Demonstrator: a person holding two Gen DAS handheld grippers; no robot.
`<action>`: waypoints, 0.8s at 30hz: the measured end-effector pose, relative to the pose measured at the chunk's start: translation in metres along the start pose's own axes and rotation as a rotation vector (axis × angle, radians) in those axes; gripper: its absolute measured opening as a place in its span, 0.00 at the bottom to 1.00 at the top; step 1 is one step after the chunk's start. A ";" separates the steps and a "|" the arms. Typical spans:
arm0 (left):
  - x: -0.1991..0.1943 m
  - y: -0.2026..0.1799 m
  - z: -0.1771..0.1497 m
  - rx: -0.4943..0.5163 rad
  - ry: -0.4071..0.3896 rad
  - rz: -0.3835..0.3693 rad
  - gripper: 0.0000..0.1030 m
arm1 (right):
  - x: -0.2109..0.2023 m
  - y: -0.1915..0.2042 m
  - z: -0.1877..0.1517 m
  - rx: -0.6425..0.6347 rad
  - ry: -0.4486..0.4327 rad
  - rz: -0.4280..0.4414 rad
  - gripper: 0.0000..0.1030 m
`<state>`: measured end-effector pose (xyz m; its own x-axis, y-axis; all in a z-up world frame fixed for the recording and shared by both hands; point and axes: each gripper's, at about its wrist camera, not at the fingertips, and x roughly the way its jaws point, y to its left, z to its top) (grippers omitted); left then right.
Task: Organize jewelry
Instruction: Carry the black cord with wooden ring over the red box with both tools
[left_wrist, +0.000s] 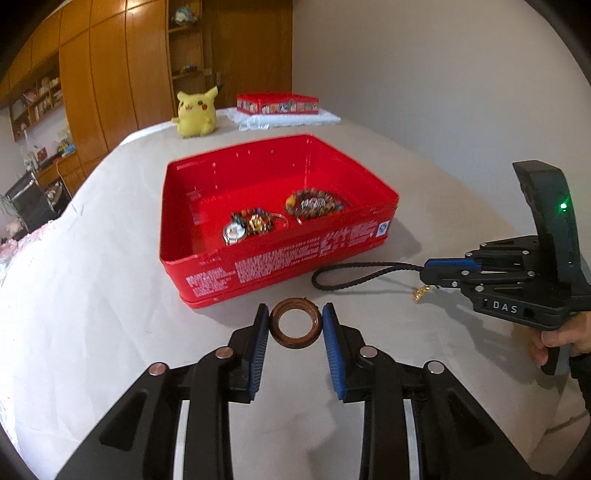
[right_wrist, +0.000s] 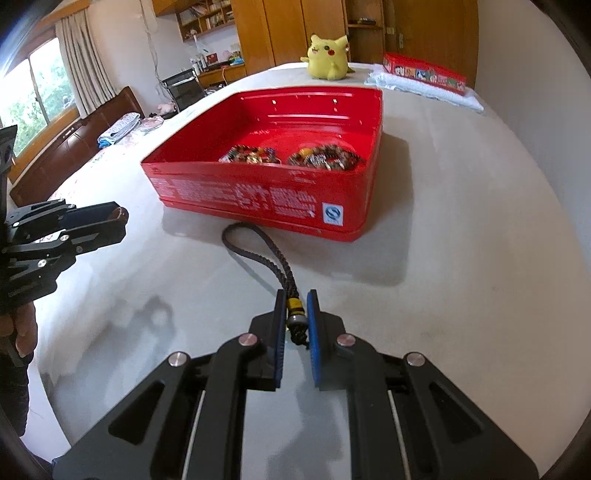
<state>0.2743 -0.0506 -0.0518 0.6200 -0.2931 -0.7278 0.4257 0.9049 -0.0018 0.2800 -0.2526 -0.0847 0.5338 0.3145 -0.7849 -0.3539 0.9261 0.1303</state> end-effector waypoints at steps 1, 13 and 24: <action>-0.004 -0.001 0.001 0.003 -0.007 0.001 0.28 | -0.002 0.001 0.001 -0.004 -0.003 -0.001 0.09; -0.036 0.000 0.014 0.038 -0.074 0.010 0.28 | -0.046 0.022 0.029 -0.073 -0.079 -0.006 0.09; -0.047 0.020 0.042 0.046 -0.120 0.026 0.28 | -0.080 0.037 0.076 -0.151 -0.169 -0.028 0.09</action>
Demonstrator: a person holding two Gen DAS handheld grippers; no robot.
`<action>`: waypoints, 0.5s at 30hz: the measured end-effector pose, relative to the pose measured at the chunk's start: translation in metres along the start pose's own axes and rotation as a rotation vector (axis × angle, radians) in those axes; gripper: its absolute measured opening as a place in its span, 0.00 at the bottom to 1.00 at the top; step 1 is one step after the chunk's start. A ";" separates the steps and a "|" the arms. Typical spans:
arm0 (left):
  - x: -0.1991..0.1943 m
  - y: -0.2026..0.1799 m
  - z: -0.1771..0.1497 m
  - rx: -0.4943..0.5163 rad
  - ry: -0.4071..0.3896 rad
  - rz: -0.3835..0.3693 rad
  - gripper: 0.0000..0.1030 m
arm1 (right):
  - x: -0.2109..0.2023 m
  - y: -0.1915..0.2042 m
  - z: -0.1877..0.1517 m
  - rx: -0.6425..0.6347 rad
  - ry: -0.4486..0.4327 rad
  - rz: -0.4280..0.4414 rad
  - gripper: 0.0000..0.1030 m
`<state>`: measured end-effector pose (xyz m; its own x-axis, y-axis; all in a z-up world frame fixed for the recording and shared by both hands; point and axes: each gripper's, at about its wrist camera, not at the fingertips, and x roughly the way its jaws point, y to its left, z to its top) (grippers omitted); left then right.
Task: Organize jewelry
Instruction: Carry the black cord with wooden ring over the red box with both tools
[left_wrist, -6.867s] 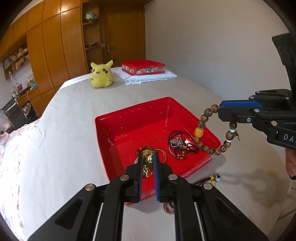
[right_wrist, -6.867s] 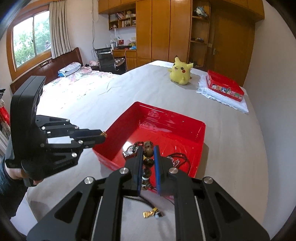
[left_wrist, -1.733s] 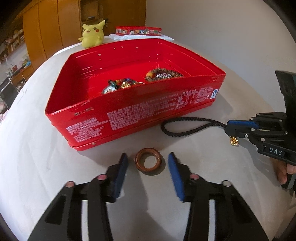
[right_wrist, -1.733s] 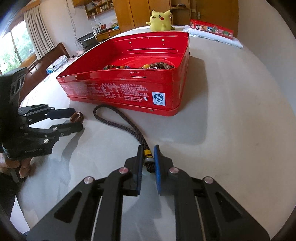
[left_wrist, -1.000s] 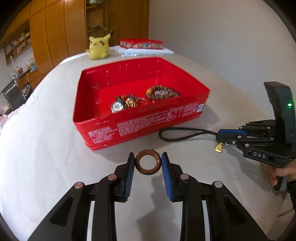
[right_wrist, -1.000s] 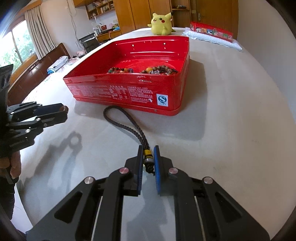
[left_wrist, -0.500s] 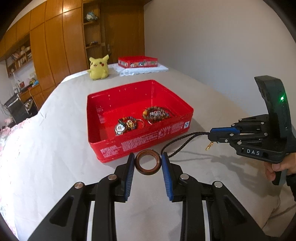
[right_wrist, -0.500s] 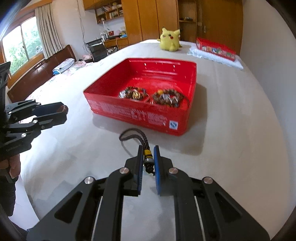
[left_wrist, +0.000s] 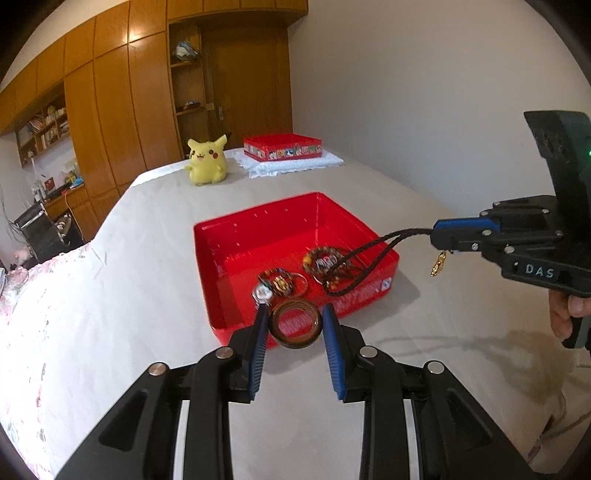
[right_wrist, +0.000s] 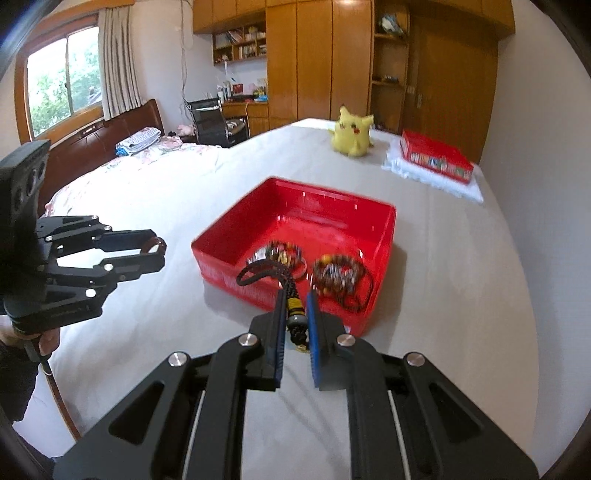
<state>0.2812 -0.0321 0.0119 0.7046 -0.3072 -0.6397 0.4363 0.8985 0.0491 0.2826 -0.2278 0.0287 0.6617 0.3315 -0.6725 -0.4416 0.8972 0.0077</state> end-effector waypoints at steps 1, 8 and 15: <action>0.001 0.003 0.004 -0.002 -0.003 -0.002 0.28 | 0.000 0.000 0.007 -0.006 -0.008 -0.001 0.09; 0.021 0.022 0.030 -0.002 0.003 -0.012 0.28 | 0.022 -0.014 0.044 0.014 0.007 0.032 0.09; 0.061 0.039 0.049 -0.007 0.050 -0.018 0.28 | 0.064 -0.027 0.071 0.045 0.049 0.048 0.09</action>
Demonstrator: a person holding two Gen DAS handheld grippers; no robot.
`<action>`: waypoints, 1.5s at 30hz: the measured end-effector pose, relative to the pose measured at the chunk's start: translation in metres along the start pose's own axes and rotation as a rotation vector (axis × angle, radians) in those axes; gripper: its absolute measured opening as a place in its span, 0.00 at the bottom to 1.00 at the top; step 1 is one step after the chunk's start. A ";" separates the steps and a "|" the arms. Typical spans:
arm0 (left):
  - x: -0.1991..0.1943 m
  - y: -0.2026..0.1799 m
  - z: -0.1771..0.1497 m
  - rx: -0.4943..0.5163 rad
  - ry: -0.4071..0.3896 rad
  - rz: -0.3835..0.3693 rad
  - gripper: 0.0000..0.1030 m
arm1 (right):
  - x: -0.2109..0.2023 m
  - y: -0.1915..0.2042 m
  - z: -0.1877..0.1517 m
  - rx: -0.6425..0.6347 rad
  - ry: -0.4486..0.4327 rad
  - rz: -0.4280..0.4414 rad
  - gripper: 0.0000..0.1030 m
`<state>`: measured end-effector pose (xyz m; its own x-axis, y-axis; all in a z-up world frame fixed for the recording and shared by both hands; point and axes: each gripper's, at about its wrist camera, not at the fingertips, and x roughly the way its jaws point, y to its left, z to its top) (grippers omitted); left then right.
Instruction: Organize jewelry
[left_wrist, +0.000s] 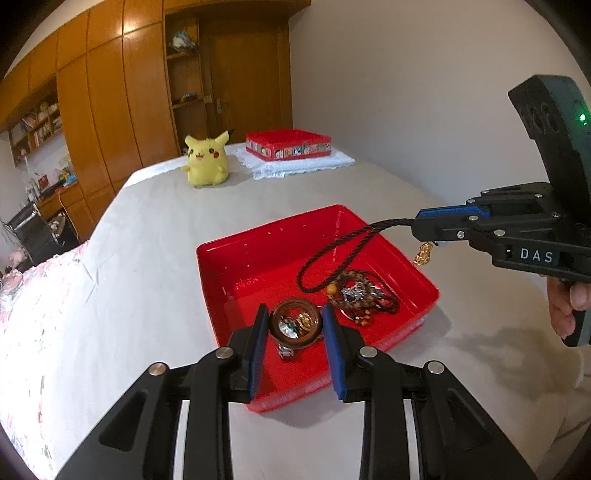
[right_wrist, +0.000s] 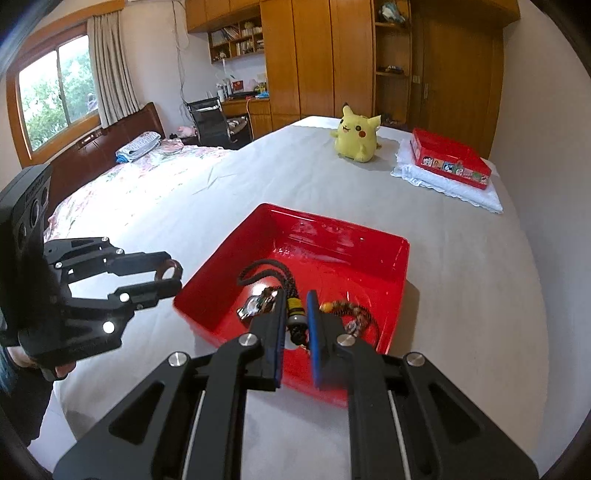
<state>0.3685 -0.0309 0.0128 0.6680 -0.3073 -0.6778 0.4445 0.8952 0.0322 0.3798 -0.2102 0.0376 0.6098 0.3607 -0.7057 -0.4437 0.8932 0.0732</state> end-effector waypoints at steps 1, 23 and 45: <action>0.010 0.004 0.003 -0.006 0.018 -0.009 0.28 | 0.010 -0.002 0.004 0.005 0.011 0.001 0.09; 0.129 0.010 -0.015 -0.028 0.235 -0.066 0.28 | 0.131 -0.021 -0.023 0.068 0.264 -0.013 0.09; 0.131 0.007 -0.019 -0.028 0.238 -0.046 0.48 | 0.121 -0.022 -0.026 0.080 0.269 -0.010 0.14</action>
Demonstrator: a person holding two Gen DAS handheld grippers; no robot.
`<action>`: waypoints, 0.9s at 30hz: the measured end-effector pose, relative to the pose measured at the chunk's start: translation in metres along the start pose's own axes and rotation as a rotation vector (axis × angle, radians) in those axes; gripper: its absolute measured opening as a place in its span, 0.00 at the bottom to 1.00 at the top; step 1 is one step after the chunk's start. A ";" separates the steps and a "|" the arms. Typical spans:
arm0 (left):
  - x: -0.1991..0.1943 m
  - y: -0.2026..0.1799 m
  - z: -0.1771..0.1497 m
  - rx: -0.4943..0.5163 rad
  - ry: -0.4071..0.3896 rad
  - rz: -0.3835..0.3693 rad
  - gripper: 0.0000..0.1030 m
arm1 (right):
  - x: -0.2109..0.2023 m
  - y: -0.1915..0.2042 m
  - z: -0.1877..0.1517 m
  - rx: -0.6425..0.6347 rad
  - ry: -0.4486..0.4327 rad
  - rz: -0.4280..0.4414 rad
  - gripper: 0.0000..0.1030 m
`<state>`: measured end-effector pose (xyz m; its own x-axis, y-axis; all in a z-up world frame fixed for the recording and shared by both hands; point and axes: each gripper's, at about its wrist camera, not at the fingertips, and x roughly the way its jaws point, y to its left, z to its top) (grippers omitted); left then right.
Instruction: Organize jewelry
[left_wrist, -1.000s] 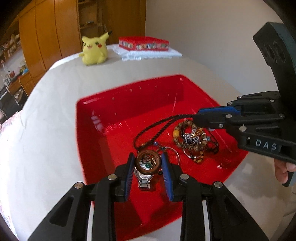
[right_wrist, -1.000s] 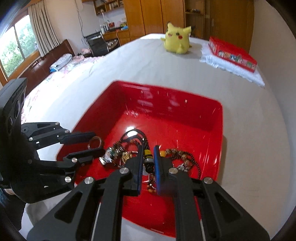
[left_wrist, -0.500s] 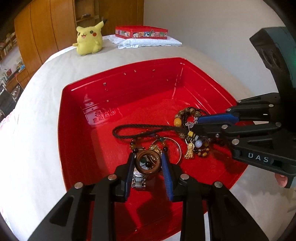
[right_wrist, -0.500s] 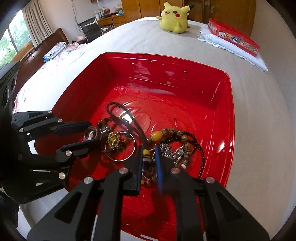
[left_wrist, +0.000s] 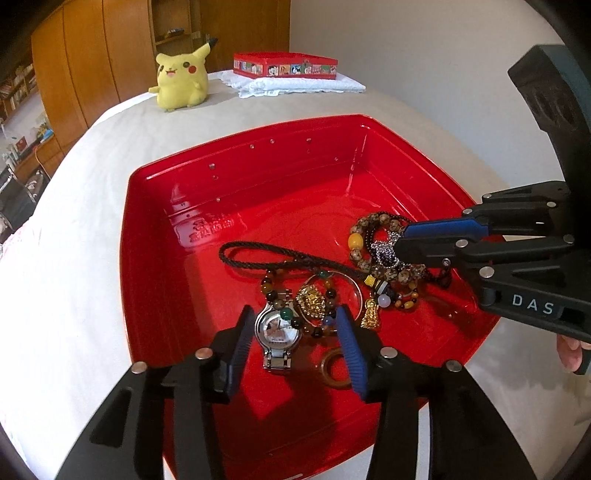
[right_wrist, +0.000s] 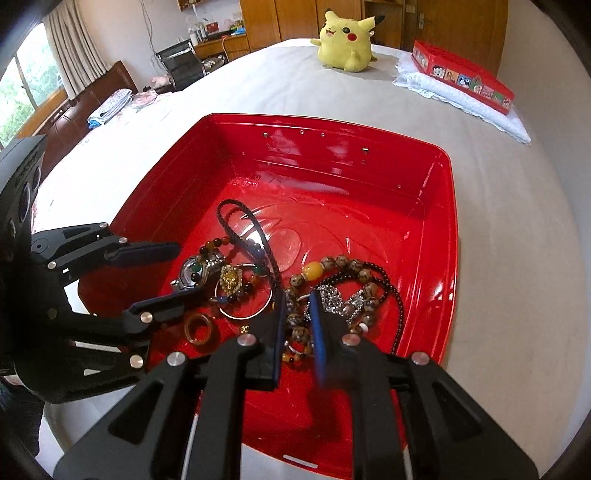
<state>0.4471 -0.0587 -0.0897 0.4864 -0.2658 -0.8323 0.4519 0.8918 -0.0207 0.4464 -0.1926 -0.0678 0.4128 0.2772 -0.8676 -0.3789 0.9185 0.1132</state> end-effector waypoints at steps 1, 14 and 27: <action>-0.001 -0.001 0.000 0.001 -0.004 0.002 0.50 | 0.000 -0.001 -0.001 0.003 0.000 0.002 0.14; -0.063 0.015 -0.024 -0.087 -0.134 0.074 0.86 | -0.039 -0.002 -0.017 0.057 -0.104 -0.037 0.73; -0.149 -0.001 -0.100 -0.183 -0.174 0.284 0.96 | -0.107 0.030 -0.092 0.103 -0.125 -0.363 0.97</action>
<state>0.2993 0.0171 -0.0214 0.7003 -0.0425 -0.7126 0.1469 0.9854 0.0856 0.3146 -0.2203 -0.0158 0.6047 -0.0448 -0.7952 -0.1068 0.9848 -0.1367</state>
